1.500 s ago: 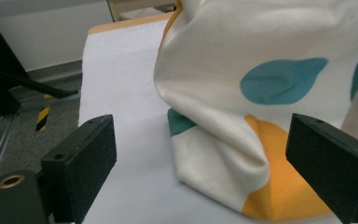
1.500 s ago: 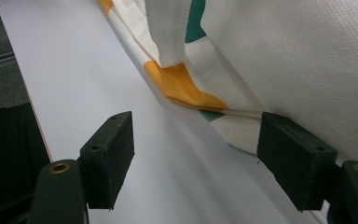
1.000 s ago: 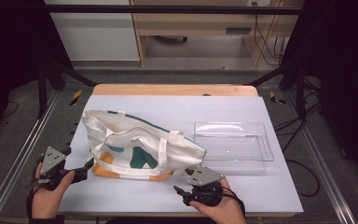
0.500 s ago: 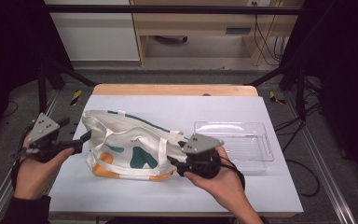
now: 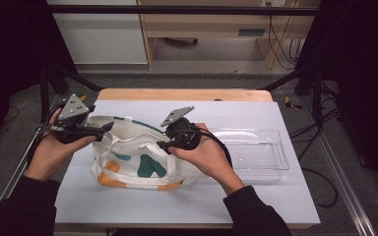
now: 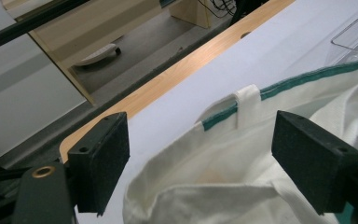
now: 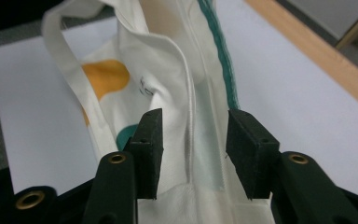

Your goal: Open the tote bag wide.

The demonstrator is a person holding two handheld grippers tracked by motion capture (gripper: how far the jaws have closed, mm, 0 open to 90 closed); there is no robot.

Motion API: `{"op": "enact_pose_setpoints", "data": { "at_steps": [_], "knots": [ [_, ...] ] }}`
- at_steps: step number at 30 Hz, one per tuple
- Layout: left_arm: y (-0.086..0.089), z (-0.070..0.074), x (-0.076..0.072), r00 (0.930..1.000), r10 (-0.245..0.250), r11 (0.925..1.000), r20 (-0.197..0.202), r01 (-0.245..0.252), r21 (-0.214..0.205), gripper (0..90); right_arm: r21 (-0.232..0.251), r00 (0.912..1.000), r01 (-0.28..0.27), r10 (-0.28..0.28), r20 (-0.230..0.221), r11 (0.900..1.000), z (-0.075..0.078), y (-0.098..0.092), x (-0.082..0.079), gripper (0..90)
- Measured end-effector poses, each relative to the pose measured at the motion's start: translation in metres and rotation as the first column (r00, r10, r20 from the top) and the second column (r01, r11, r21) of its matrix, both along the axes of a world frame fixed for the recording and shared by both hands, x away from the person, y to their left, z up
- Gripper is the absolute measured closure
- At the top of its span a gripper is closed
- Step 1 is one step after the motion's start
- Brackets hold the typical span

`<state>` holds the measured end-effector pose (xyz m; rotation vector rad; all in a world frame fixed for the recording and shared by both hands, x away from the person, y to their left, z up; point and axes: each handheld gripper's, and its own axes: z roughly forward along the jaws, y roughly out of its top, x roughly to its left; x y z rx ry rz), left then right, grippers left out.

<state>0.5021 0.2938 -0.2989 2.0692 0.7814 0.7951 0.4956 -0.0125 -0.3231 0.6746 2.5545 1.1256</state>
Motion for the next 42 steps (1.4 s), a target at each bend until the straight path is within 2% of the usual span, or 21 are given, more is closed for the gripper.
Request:
{"op": "enact_pose_setpoints", "data": {
  "at_steps": [2, 3, 4, 5, 6, 8, 11, 14, 16, 20, 24, 25, 26, 27, 28, 29, 32, 34, 36, 39, 42],
  "knots": [
    [0.0, 0.0, 0.007, 0.9998, -0.013, 0.9999, -0.017, 0.013, 0.01, 24.4, -0.042, 0.9997, 0.009, -0.01, -0.022, 0.9991, -0.005, 0.007, 0.004, 60.0],
    [0.0, 0.0, 0.007, 0.9998, -0.013, 0.9999, -0.017, 0.013, 0.01, 28.7, -0.042, 0.9997, 0.009, -0.01, -0.022, 0.9991, -0.005, 0.007, 0.004, 60.0],
    [0.001, 0.001, 0.013, 0.9995, -0.016, 0.9994, -0.026, 0.017, 0.029, 29.2, -0.044, 0.9997, 0.003, -0.004, -0.022, 0.999, -0.008, 0.012, 0.005, 68.3],
    [0.001, 0.001, 0.013, 0.9995, -0.016, 0.9994, -0.026, 0.017, 0.029, 29.8, -0.044, 0.9996, -0.005, 0.004, -0.028, 0.999, -0.009, 0.013, 0.005, 75.8],
    [0.003, 0.004, 0.018, 0.9995, -0.018, 0.999, -0.024, 0.019, 0.039, 30.9, -0.046, 0.9999, -0.005, 0.004, -0.016, 0.9989, -0.009, 0.013, 0.005, 82.6],
    [0.003, 0.008, 0.02, 0.9994, -0.027, 0.9989, -0.024, 0.028, 0.038, 31.3, -0.023, 1.0, 0.001, -0.001, -0.009, 0.9997, -0.009, 0.011, 0.003, 87.7],
    [0.004, 0.011, 0.023, 0.9989, -0.037, 0.9986, -0.028, 0.038, 0.038, 32.9, 0.025, 0.9998, -0.021, 0.021, 0.003, 0.9995, -0.008, 0.007, -0.008, 88.1],
    [0.005, 0.013, 0.025, 0.998, -0.048, 0.9975, -0.041, 0.05, 0.049, 33.1, 0.03, 0.9988, -0.046, 0.045, 0.017, 0.9985, -0.009, 0.007, -0.021, 88.3],
    [0.006, 0.011, 0.025, 0.9986, -0.029, 0.9974, -0.043, 0.031, 0.065, 33.2, 0.041, 0.9972, -0.072, 0.072, 0.02, 0.9965, -0.01, 0.008, -0.029, 88.3],
    [0.007, 0.015, 0.022, 0.9984, -0.037, 0.9975, -0.042, 0.04, 0.059, 33.2, 0.041, 0.9935, -0.11, 0.109, 0.034, 0.9931, -0.015, 0.012, -0.044, 88.1],
    [0.006, 0.013, 0.024, 0.9954, -0.057, 0.9961, -0.077, 0.062, 0.063, 32.1, 0.063, 0.9933, -0.112, 0.11, 0.035, 0.9917, -0.021, 0.01, -0.052, 88.0],
    [0.005, 0.008, 0.026, 0.992, -0.065, 0.9935, -0.108, 0.075, 0.085, 32.8, 0.064, 0.9934, -0.112, 0.11, 0.032, 0.9917, -0.022, 0.01, -0.054, 88.1],
    [0.005, 0.008, 0.026, 0.992, -0.065, 0.9935, -0.108, 0.075, 0.085, 34.0, 0.064, 0.9934, -0.112, 0.11, 0.032, 0.9917, -0.022, 0.01, -0.054, 88.1],
    [0.006, 0.005, 0.029, 0.9885, -0.076, 0.994, -0.131, 0.085, 0.069, 34.0, 0.067, 0.9932, -0.113, 0.111, 0.036, 0.9914, -0.023, 0.011, -0.055, 88.2],
    [0.006, 0.004, 0.031, 0.9858, -0.086, 0.9944, -0.144, 0.094, 0.048, 38.0, 0.071, 0.9917, -0.126, 0.124, 0.031, 0.9894, -0.025, 0.012, -0.057, 88.3],
    [0.006, 0.002, 0.034, 0.9857, -0.086, 0.9945, -0.145, 0.094, 0.048, 39.1, 0.067, 0.9916, -0.128, 0.127, 0.026, 0.9895, -0.026, 0.012, -0.058, 88.4],
    [0.004, -0.001, 0.035, 0.9832, -0.111, 0.9905, -0.145, 0.121, 0.065, 41.9, 0.069, 0.9897, -0.142, 0.141, 0.026, 0.9874, -0.028, 0.014, -0.062, 88.4],
    [0.001, -0.004, 0.036, 0.978, -0.123, 0.988, -0.169, 0.137, 0.072, 42.8, 0.067, 0.9886, -0.15, 0.148, 0.026, 0.9864, -0.028, 0.014, -0.064, 88.3],
    [0.0, -0.006, 0.036, 0.9735, -0.114, 0.9866, -0.199, 0.134, 0.093, 48.3, 0.07, 0.9889, -0.148, 0.146, 0.026, 0.9866, -0.028, 0.013, -0.065, 88.3],
    [-0.005, -0.007, 0.036, 0.9741, -0.085, 0.9855, -0.209, 0.113, 0.126, 59.0, 0.08, 0.9893, -0.145, 0.144, 0.024, 0.9861, -0.03, 0.012, -0.066, 88.4],
    [-0.01, -0.005, 0.04, 0.9737, -0.054, 0.9878, -0.221, 0.084, 0.131, 71.8, 0.073, 0.9895, -0.143, 0.141, 0.029, 0.987, -0.034, 0.012, -0.07, 88.8]
  ]
}}
